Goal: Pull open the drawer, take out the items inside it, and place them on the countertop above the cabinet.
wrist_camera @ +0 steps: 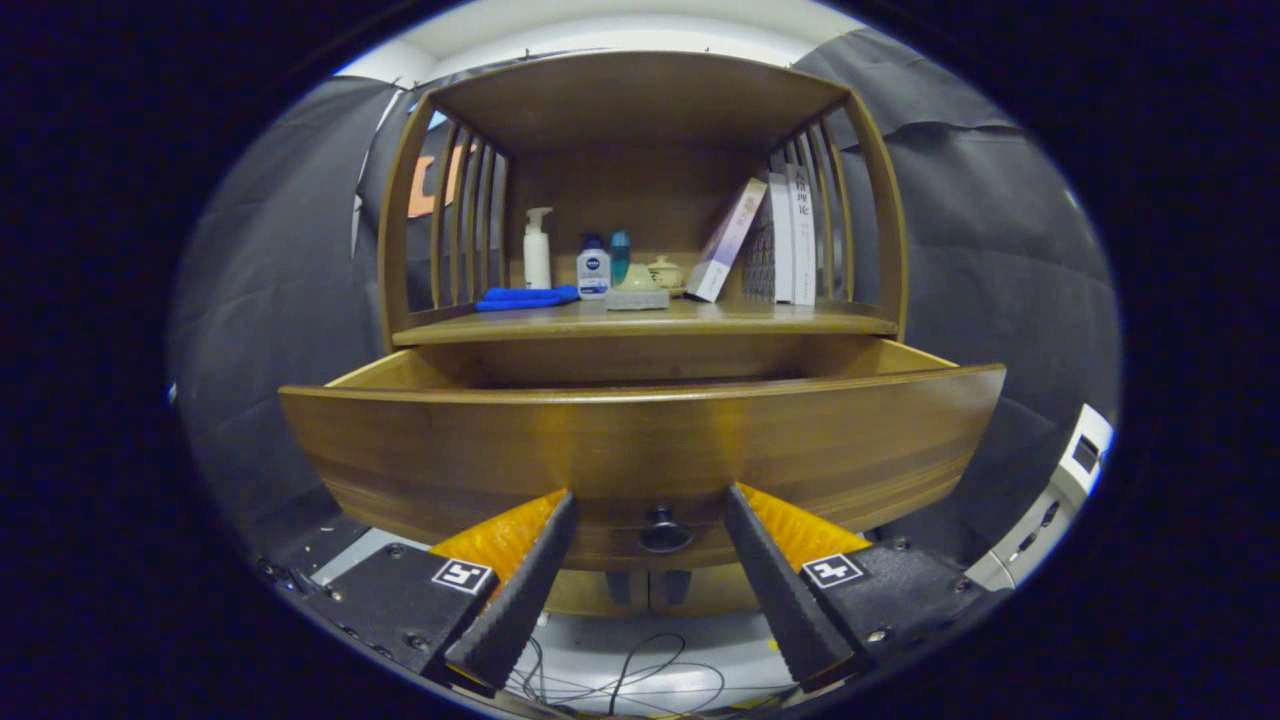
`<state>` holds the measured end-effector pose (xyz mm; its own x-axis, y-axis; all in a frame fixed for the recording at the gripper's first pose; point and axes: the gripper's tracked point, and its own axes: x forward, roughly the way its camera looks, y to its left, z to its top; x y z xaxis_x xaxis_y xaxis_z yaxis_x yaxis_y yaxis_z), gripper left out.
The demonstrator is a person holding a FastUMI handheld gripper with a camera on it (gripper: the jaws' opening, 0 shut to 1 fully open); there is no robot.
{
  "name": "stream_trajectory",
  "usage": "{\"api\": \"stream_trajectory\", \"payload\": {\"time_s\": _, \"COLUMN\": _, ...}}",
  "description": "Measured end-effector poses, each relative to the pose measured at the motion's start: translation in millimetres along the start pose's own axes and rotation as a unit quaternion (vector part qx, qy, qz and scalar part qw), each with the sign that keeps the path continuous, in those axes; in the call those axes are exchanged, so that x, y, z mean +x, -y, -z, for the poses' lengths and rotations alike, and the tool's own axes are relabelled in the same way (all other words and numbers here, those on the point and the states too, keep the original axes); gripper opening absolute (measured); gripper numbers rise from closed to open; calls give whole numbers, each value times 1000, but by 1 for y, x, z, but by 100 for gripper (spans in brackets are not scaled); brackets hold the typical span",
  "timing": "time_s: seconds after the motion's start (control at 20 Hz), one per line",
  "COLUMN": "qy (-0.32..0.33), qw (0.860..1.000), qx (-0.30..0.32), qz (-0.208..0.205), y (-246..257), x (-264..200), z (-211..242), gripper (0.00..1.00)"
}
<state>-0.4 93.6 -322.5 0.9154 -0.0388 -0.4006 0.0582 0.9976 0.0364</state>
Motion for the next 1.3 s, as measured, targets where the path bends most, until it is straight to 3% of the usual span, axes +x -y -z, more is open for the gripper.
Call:
{"api": "stream_trajectory", "payload": {"time_s": 0.55, "qy": -20, "qw": 1000, "qx": 8, "qz": 6, "y": -5, "x": 55, "z": -15, "gripper": 98}}
{"api": "stream_trajectory", "payload": {"time_s": 0.8, "qy": -23, "qw": 999, "qx": -28, "qz": 12, "y": -1, "x": 84, "z": -19, "gripper": 98}}
{"api": "stream_trajectory", "payload": {"time_s": 1.15, "qy": -67, "qw": 997, "qx": 40, "qz": -10, "y": 2, "x": 115, "z": -11, "gripper": 100}}
{"api": "stream_trajectory", "payload": {"time_s": 1.3, "qy": -76, "qw": 997, "qx": 33, "qz": -7, "y": 3, "x": 122, "z": -11, "gripper": 100}}
